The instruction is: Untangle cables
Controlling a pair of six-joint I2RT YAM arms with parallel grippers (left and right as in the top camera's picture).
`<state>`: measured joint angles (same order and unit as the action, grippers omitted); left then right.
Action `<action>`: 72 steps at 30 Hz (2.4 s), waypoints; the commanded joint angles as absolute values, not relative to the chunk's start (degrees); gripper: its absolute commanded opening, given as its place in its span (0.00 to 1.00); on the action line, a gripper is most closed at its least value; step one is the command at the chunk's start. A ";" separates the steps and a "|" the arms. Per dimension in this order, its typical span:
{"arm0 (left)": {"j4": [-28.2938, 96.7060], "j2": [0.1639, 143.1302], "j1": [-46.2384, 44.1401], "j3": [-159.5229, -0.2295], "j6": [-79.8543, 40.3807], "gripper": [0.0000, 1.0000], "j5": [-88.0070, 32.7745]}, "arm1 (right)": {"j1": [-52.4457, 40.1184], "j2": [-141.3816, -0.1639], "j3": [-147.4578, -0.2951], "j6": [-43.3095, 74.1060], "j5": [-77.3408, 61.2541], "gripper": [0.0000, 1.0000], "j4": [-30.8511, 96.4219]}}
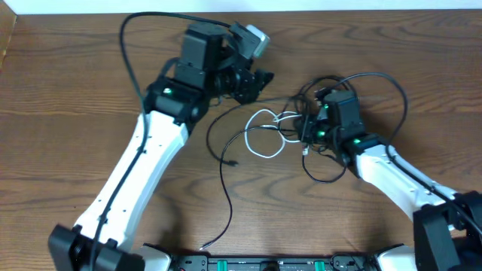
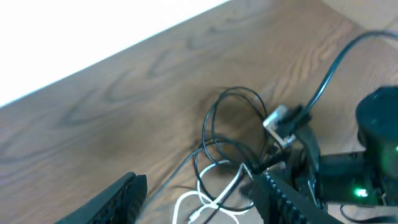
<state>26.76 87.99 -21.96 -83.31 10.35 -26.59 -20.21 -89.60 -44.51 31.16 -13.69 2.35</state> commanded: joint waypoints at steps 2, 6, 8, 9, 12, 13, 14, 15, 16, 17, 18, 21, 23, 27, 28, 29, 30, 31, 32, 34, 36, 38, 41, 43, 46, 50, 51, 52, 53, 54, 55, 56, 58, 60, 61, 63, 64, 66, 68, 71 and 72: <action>26.74 85.78 -20.91 -83.59 10.87 0.60 -26.06 | -20.43 -89.80 -45.01 32.10 -15.11 0.99 1.52; 26.76 85.78 -20.91 -83.59 10.85 0.60 -26.09 | -21.26 -89.73 -45.01 30.65 -16.80 0.99 0.36; 26.81 85.78 -20.91 -83.59 10.87 0.60 -26.09 | -22.06 -89.71 -45.01 30.13 -17.08 0.99 -0.97; 26.85 85.78 -20.91 -83.59 10.87 0.60 -26.06 | -22.50 -89.69 -45.01 30.13 -17.08 0.99 -1.74; 26.89 85.78 -20.91 -83.59 10.87 0.60 -26.09 | -23.66 -89.67 -45.01 32.01 -14.35 0.97 -3.99; 26.89 85.78 -20.91 -83.59 10.87 0.60 -26.09 | -23.81 -89.60 -45.04 32.18 -13.54 0.97 -4.51; 26.89 85.78 -20.91 -83.59 10.85 0.60 -26.09 | -23.99 -89.60 -45.08 32.03 -13.39 0.97 -5.13; 26.89 85.78 -20.91 -83.59 10.87 0.60 -26.09 | -24.03 -89.58 -45.19 32.08 -13.43 0.97 -5.65; 26.92 85.78 -20.91 -83.59 10.87 0.60 -26.09 | -24.10 -89.58 -45.50 32.08 -12.97 0.97 -5.61; 26.92 85.78 -20.91 -83.59 10.87 0.60 -26.09 | -24.12 -89.58 -45.82 32.10 -11.77 0.97 -5.04; 26.92 85.78 -20.91 -83.59 10.87 0.60 -26.09 | -24.10 -89.58 -46.22 32.10 -10.41 0.97 -4.14; 26.92 85.78 -20.91 -83.59 10.87 0.60 -26.09 | -24.10 -89.58 -48.18 32.08 -3.51 0.97 2.98; 26.92 85.78 -20.91 -83.59 10.87 0.60 -26.09 | -24.12 -89.58 -49.60 32.10 0.60 0.98 9.10; 26.92 85.78 -20.91 -83.59 10.87 0.60 -26.06 | -24.23 -89.47 -51.11 32.36 3.31 0.95 16.01; 26.92 85.78 -20.91 -83.59 10.87 0.60 -26.09 | -24.43 -89.34 -51.11 32.58 4.49 0.95 16.45; 26.92 85.78 -20.91 -83.59 10.87 0.60 -26.09 | -24.77 -88.97 -51.13 32.53 5.76 0.95 16.53; 26.92 85.78 -20.91 -83.59 10.87 0.60 -26.09 | -25.21 -88.47 -51.24 32.49 6.72 0.95 16.43; 26.92 85.78 -20.91 -83.59 10.87 0.60 -26.09 | -25.52 -87.99 -51.51 32.42 7.46 0.95 16.32; 26.92 85.78 -20.91 -83.59 10.87 0.60 -26.09 | -25.82 -87.35 -51.94 31.33 7.90 0.95 16.05; 26.92 85.78 -20.91 -83.59 10.87 0.60 -26.09 | -26.37 -86.32 -53.71 28.95 8.01 0.96 16.10; 26.92 85.78 -20.91 -83.59 10.87 0.60 -26.09 | -26.50 -86.15 -55.86 27.97 6.92 0.96 16.73; 26.92 85.78 -20.91 -83.59 10.87 0.60 -26.09 | -26.50 -86.21 -58.41 27.55 5.76 0.96 17.69; 26.92 85.78 -20.91 -83.59 10.87 0.60 -26.06 | -26.50 -86.35 -60.97 27.14 5.65 0.96 17.78; 26.89 85.78 -20.91 -83.59 10.87 0.60 -26.06 | -26.44 -87.05 -61.80 27.14 5.65 0.96 17.80; 26.89 85.78 -20.91 -83.59 10.87 0.60 -26.09 | -26.46 -88.36 -62.04 27.14 5.04 0.96 17.69; 26.89 85.78 -20.91 -83.59 10.87 0.60 -26.09 | -26.89 -90.41 -62.04 27.24 1.93 0.95 17.21; 26.89 85.78 -20.91 -83.59 10.87 0.60 -26.09 | -27.11 -90.94 -62.04 27.33 1.74 0.95 16.97; 26.89 85.78 -20.91 -83.59 10.87 0.60 -26.09 | -27.35 -91.26 -62.04 27.38 1.41 0.95 16.95; 26.89 85.78 -20.91 -83.59 10.87 0.60 -26.09 | -27.75 -91.72 -62.04 27.66 0.86 0.95 16.95; 26.89 85.78 -20.91 -83.59 10.87 0.60 -26.09 | -28.23 -91.96 -62.04 27.77 0.64 0.95 16.99; 26.89 85.76 -20.91 -83.59 10.87 0.60 -26.09 | -28.64 -92.16 -62.04 27.79 0.67 0.95 17.21; 26.89 85.78 -20.91 -83.59 10.87 0.60 -26.09 | -29.23 -92.27 -62.04 27.79 1.08 0.95 17.41; 26.89 85.78 -20.91 -83.59 10.87 0.60 -26.09 | -30.33 -92.27 -62.04 29.08 1.37 0.95 17.89; 26.89 85.76 -20.91 -83.59 10.87 0.60 -26.09 | -31.48 -92.27 -62.04 32.47 2.42 0.95 19.14; 26.89 85.76 -20.91 -83.59 10.87 0.60 -26.09 | -32.01 -92.27 -62.04 33.69 3.05 0.95 19.81; 26.89 85.78 -20.91 -83.59 10.87 0.60 -26.09 | -32.97 -92.27 -62.04 36.58 4.34 0.95 22.28; 26.87 85.78 -20.91 -83.59 10.87 0.60 -26.09 | -33.17 -92.27 -62.04 36.58 4.56 0.95 22.92; 26.87 85.78 -20.91 -83.59 10.87 0.60 -26.09 | -33.50 -92.27 -62.04 36.86 5.34 0.95 23.88; 26.87 85.76 -20.91 -83.59 10.87 0.60 -26.09 | -33.65 -92.27 -62.04 36.82 5.65 0.95 24.16; 26.85 85.76 -20.91 -83.59 10.87 0.60 -26.11 | -33.71 -92.36 -62.04 36.82 5.54 0.95 24.08; 26.85 85.76 -20.91 -83.59 10.87 0.60 -26.11 | -33.71 -92.38 -62.04 36.84 5.56 0.95 24.08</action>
<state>26.81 86.08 -21.06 -83.31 10.37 -26.59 -33.34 -92.25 -61.25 35.53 4.12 24.14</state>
